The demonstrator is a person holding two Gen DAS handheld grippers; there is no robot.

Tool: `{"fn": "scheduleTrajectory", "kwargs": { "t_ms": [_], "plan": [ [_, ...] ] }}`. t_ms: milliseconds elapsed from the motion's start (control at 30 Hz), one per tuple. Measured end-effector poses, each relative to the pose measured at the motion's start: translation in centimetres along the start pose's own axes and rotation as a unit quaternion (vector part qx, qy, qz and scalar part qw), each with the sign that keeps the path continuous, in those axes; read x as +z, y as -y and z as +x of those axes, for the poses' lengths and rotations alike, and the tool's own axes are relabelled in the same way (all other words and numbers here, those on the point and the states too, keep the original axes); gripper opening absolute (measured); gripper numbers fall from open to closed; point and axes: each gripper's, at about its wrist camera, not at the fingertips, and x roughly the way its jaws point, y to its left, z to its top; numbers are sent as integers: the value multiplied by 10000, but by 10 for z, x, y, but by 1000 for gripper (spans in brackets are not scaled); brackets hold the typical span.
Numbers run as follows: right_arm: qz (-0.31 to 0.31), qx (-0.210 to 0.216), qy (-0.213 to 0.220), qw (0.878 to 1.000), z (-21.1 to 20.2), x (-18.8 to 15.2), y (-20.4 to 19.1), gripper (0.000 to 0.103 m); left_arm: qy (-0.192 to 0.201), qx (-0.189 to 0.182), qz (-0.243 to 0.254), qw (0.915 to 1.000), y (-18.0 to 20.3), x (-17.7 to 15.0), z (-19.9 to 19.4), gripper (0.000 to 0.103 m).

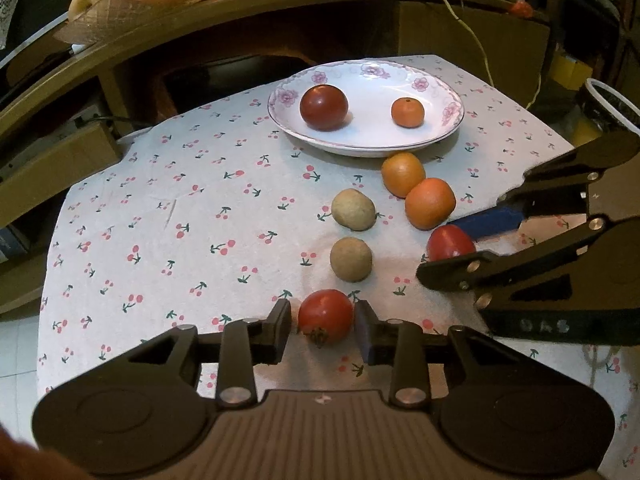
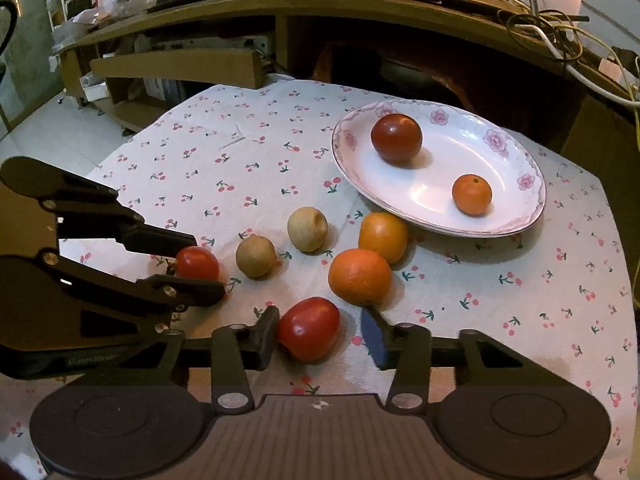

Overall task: Organize fruits
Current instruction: 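Grasp the small red tomato with the left gripper while the right grasps the red tomato, then carry both tomatoes onto the white plate and open both grippers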

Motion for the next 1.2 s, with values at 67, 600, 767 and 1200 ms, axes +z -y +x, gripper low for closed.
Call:
{"fn": "scheduleTrajectory", "kwargs": {
  "t_ms": [67,600,767,1200],
  "plan": [
    [-2,10,-29,10000,-1,0,0,32,4,-36,-31,10000,-1,-1,-1,38],
    [61,14,-10,10000,-15,-13,16,32,58,-245,-96,9996,-1,-4,-2,33],
    [9,-10,-43,10000,-13,-12,17,34,70,-227,-41,9997,0,-4,-2,37],
    [146,61,-49,9999,-18,-16,24,33,83,-270,-36,9996,-1,-6,-5,34]
  ]
}}
